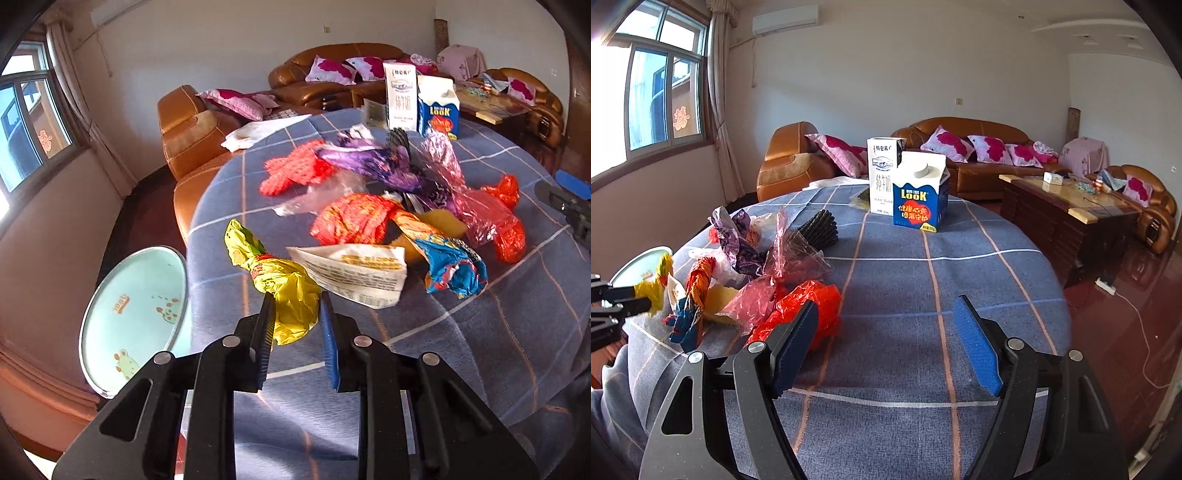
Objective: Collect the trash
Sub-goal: 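Move the left tool back to the pile and grasp the yellow wrapper, then grasp the red plastic bag with the right tool while the left tool lifts the yellow wrapper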
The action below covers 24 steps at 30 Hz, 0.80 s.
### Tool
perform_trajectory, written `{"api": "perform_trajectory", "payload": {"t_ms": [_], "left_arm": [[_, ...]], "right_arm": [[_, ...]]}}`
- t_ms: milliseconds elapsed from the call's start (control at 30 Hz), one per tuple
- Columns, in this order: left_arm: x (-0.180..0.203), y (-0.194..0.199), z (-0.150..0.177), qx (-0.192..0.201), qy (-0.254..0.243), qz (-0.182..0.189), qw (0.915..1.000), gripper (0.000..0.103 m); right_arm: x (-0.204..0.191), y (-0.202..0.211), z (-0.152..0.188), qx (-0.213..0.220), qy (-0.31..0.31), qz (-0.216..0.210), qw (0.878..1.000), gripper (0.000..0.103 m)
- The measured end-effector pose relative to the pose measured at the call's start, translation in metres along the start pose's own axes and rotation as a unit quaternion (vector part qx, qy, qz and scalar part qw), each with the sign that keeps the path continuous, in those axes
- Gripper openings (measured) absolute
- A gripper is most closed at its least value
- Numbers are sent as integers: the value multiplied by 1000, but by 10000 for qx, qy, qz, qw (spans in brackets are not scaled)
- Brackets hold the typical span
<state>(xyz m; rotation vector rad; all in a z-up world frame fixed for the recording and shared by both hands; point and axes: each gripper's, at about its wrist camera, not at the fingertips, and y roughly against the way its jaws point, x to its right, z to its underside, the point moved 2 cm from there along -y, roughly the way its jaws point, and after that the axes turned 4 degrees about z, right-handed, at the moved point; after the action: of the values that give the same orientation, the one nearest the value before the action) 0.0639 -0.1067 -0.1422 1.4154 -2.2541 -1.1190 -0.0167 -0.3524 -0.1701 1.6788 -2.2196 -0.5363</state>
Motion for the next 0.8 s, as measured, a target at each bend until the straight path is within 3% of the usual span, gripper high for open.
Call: {"api": "perform_trajectory", "payload": {"t_ms": [267,467,800], "left_arm": [[-33,21,-8,305,101,-324,9990,23],[-49,26,-6,325,166,-469,9982,23],[-59,24,17,174,172,-512,9984,23]], "right_arm": [[-12,-3,-12,70,55,-43,10000,74],[-26,-8,-26,72,49,-196,9998,73],[-65,-8,-19,-236,328,-662,9970,52]]}}
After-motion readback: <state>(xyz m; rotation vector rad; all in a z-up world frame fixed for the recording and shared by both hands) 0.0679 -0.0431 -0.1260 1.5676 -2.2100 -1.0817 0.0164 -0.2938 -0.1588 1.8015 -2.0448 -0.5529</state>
